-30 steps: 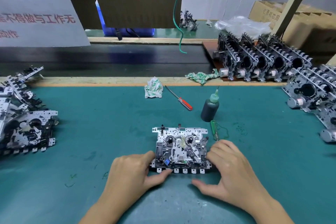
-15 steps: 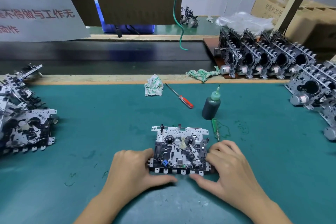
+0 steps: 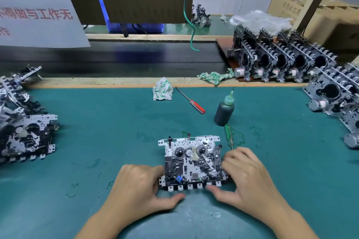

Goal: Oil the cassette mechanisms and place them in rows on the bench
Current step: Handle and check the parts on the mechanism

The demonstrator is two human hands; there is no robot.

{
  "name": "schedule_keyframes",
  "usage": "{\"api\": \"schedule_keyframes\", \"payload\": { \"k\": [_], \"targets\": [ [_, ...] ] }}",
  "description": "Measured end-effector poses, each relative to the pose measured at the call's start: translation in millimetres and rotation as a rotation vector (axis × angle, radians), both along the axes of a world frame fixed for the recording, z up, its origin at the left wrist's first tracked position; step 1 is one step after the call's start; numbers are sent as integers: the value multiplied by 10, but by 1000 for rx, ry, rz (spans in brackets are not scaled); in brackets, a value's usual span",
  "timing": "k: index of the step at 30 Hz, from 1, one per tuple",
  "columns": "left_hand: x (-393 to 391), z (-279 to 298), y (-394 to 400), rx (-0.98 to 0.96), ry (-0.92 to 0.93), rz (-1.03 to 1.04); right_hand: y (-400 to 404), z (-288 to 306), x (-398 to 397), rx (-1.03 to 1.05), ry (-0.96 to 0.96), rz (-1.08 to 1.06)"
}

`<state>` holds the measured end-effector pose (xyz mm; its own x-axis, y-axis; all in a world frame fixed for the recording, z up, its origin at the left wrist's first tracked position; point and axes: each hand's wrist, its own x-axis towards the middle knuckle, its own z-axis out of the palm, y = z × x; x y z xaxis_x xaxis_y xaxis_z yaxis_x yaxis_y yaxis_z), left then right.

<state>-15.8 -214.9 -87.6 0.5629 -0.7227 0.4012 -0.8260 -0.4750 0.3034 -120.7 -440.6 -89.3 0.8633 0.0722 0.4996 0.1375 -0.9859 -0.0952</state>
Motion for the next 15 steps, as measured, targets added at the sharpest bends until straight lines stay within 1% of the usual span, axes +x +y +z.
{"api": "schedule_keyframes", "payload": {
  "k": [3,5,9,12,15],
  "targets": [
    [28,-4,14,3,-56,14,5,5,1,-28,-2,2],
    [34,-8,15,-4,-60,39,9,12,-5,4,10,22],
    [51,-27,19,-11,-2,45,21,17,-16,51,39,58],
    [76,5,24,24,20,0,34,17,-10,55,16,30],
    [76,52,51,50,107,-32,77,76,-5,100,67,3]
  ]
}}
